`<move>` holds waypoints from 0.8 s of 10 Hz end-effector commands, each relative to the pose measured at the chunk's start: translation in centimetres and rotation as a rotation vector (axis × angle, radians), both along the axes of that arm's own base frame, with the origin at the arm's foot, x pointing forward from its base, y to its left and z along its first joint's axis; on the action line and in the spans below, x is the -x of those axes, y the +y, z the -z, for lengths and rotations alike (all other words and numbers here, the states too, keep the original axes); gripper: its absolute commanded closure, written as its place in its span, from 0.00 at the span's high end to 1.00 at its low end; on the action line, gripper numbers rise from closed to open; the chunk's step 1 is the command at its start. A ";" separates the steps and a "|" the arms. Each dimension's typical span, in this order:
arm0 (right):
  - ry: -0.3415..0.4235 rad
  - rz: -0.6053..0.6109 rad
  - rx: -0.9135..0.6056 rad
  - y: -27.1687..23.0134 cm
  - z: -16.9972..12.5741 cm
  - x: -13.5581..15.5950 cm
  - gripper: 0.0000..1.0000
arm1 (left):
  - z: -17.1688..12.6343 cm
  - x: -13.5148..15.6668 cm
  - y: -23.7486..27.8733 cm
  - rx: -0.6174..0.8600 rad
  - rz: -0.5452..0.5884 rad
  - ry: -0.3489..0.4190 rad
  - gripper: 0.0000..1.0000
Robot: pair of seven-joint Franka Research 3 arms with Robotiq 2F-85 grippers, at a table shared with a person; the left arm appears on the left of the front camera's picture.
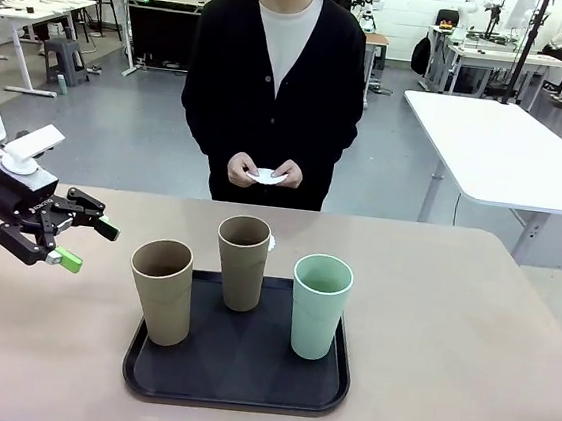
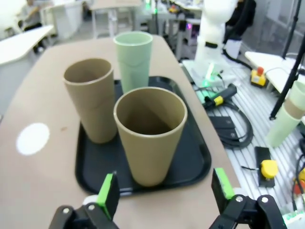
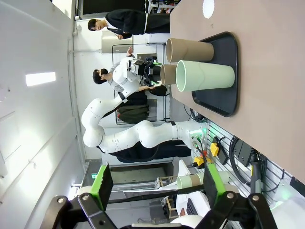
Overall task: Place coasters on the table and set cups on them.
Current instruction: Pick up one Reusable plastic cup and place it on a coaster set by the human.
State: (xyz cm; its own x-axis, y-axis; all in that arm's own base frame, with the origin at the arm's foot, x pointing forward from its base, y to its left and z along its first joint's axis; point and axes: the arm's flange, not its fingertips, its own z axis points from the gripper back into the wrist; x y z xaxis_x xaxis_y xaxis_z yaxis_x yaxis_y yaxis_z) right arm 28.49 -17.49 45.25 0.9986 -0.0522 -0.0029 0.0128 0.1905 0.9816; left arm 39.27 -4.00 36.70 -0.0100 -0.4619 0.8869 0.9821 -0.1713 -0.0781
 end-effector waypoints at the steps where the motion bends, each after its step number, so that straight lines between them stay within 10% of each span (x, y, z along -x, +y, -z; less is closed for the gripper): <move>1: -0.004 0.001 -0.004 -0.1 -0.1 0.1 1.00 | 0.0 0.0 0.4 0.012 -0.009 0.003 1.00; 8: -0.004 0.001 -0.004 -0.1 -0.1 0.1 1.00 | 1.1 -0.3 1.0 0.057 0.030 -0.004 1.00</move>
State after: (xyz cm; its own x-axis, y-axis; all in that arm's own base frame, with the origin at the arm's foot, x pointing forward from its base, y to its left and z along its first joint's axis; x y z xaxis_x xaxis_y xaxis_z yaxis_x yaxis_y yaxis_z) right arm 28.49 -17.49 45.25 0.9986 -0.0522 -0.0029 0.0128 0.1905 0.9816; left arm 39.22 -3.61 36.39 -0.0036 -0.4552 0.8904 0.9815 -0.1721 -0.0840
